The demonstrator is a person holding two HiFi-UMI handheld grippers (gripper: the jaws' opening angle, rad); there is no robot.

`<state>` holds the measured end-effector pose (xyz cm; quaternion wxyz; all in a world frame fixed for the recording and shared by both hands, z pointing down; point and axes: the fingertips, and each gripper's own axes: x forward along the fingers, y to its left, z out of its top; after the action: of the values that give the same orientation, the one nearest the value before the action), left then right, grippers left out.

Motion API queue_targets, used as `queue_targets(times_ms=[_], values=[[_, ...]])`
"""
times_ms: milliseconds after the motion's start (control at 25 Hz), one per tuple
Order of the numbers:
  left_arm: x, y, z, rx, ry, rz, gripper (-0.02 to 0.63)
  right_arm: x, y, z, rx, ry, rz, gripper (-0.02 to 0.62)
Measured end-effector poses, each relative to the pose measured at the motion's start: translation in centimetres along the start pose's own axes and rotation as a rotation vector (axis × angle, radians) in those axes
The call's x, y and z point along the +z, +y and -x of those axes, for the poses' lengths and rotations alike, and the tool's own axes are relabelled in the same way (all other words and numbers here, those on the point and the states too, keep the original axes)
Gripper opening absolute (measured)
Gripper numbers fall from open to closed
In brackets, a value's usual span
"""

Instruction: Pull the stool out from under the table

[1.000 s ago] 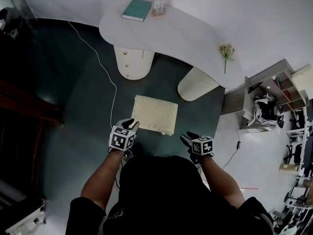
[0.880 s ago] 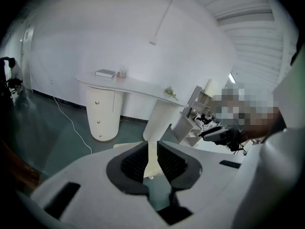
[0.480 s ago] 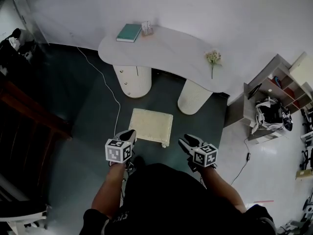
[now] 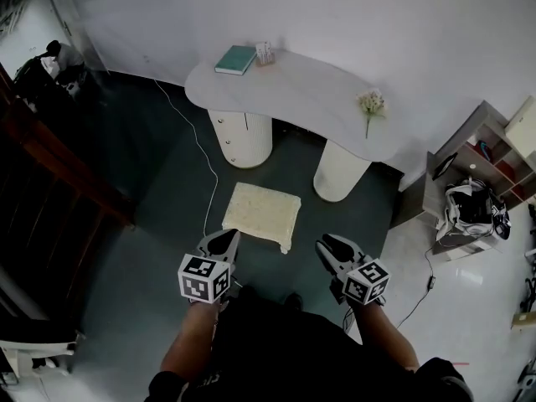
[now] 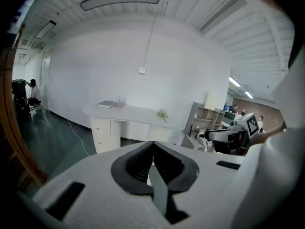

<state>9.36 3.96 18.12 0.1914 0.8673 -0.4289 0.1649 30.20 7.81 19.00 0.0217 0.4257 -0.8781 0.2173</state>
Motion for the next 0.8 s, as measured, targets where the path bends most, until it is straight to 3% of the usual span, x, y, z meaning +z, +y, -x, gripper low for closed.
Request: queue_targets(times_ms=[240,400,680,800], values=[[4.9,2.4,1.7,-0.004,-0.101,-0.046,0.002,6.0,2.9,-1.4,0.000,-0.102,0.086,0.006],[8.1,4.6,3.3,-0.001,-0.168,-0.092,0.002,9.1,5.6,-3.8,0.000,-0.144,0.102,0.006],[11.3,7.7,3.2,-0.052,-0.215,-0.207,0.002,12.3,9.6,-7.4,0.004,-0.128,0.279,0.003],[11.7,9.3,3.9,-0.040,-0.260,-0.165,0.002,12.6,10.3,-8.0,-0.022,-0.126,0.287,0.003]])
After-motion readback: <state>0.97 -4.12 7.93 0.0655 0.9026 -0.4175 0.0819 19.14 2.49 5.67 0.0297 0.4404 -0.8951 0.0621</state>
